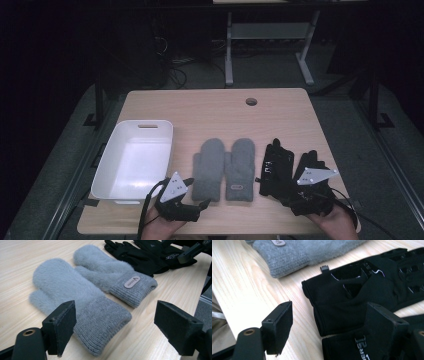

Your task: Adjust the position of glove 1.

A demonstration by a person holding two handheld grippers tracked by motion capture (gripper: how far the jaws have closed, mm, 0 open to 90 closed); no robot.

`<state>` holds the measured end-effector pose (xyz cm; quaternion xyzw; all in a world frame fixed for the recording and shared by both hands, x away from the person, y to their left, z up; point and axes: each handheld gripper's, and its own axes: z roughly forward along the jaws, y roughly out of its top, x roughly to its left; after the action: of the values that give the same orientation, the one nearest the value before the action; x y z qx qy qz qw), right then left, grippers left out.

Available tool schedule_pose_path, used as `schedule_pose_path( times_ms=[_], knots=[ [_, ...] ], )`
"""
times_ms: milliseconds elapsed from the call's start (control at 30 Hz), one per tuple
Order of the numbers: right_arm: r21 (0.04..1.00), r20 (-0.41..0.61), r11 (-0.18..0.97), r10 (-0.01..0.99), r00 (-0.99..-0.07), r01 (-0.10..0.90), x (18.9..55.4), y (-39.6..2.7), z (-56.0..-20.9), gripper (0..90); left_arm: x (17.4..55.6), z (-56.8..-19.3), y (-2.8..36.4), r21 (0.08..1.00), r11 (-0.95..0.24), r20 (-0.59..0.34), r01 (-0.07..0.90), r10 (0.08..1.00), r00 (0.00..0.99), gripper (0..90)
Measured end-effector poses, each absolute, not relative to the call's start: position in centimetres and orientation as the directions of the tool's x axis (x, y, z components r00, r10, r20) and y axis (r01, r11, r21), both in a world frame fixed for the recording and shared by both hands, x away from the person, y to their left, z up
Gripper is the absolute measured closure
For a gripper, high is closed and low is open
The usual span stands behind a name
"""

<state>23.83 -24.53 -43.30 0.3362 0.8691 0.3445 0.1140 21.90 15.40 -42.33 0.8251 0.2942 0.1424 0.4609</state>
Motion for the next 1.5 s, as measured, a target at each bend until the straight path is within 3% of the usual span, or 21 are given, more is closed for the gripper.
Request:
schedule_pose_path(
  times_ms=[867, 1500],
  knots=[
    [0.55, 0.004, 0.727, 0.49, -0.872, 0.411, 29.8, -17.4, -38.8, 19.3, 21.9, -42.1, 15.9, 0.848, -0.395, -0.038, 0.353, 0.619, 0.784, 17.4],
    [0.47, 0.016, 0.797, 0.423, -0.906, 0.38, 34.5, -12.1, -40.4, 23.9, 21.9, -42.1, 15.9, 0.845, -0.405, -0.032, 0.35, 0.615, 0.788, 17.5]
  ],
)
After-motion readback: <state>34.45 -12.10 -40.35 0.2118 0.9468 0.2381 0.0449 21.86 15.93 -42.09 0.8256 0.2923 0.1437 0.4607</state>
